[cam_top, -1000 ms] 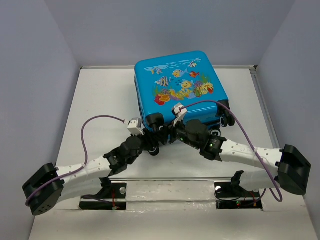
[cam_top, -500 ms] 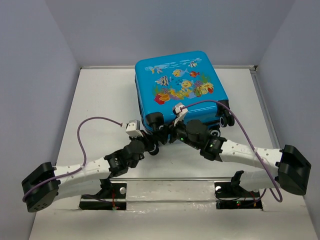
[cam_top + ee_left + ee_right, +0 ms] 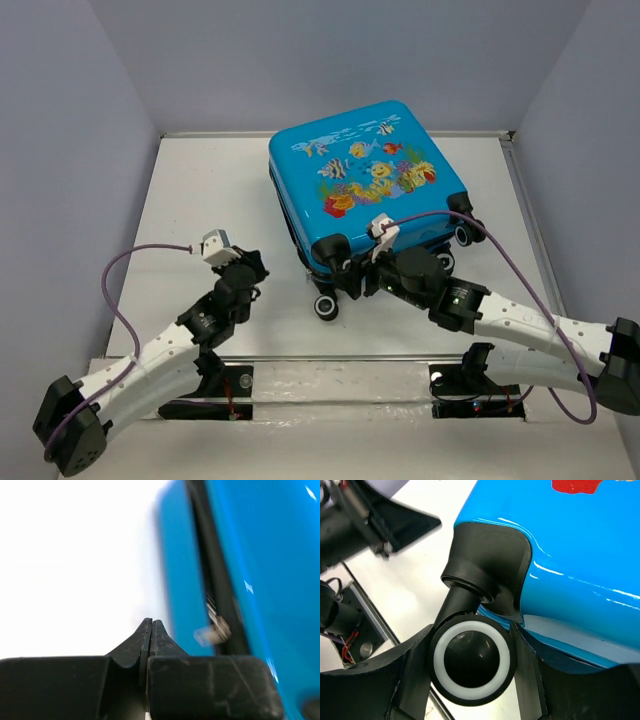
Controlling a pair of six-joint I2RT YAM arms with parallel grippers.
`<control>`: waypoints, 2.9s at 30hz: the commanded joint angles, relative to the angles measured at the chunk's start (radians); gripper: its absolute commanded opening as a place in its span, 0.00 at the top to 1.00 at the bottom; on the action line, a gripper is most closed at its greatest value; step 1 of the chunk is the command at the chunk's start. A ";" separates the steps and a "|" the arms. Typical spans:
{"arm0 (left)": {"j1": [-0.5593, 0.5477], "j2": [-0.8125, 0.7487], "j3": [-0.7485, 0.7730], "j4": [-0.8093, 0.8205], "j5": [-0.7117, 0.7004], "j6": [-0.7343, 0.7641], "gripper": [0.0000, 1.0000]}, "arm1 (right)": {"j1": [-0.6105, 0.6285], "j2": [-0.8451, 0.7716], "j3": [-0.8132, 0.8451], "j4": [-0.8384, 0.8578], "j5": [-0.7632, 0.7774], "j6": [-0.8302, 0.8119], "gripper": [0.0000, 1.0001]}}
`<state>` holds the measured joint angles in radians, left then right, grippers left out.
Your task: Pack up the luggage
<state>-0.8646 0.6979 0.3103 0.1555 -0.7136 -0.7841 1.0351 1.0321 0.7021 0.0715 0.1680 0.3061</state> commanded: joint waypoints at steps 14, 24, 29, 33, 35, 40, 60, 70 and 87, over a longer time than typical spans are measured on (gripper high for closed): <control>0.322 0.069 -0.046 0.388 0.785 0.254 0.94 | -0.026 -0.047 -0.013 -0.029 0.080 0.019 0.93; 0.070 -0.098 -0.171 0.306 0.787 0.213 0.56 | -0.026 -0.034 -0.009 -0.029 0.100 0.028 0.93; -0.019 0.015 -0.099 0.326 0.645 0.264 0.42 | -0.026 -0.012 0.003 -0.027 0.090 0.028 0.93; -0.022 0.132 -0.027 0.329 0.570 0.309 0.41 | -0.026 -0.009 0.007 -0.027 0.074 0.027 0.93; -0.022 0.163 -0.010 0.323 0.528 0.312 0.41 | -0.026 -0.010 0.007 -0.027 0.068 0.025 0.93; -0.022 0.216 0.023 0.305 0.405 0.319 0.43 | -0.026 -0.020 -0.003 -0.026 0.061 0.027 0.93; 0.002 0.247 0.104 0.095 0.076 0.361 0.94 | -0.026 -0.089 -0.081 -0.051 0.045 0.044 0.93; 0.199 0.495 0.251 0.199 0.132 0.364 0.94 | -0.026 -0.132 -0.113 -0.124 -0.013 0.051 0.93; 0.217 -0.154 0.326 -0.235 0.181 0.203 0.01 | 0.037 0.239 0.144 0.067 -0.237 0.028 0.47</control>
<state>-0.6464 0.6518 0.5621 0.0620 -0.5102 -0.5446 1.0073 1.1210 0.7074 0.1356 0.0780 0.3481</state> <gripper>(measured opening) 0.990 0.617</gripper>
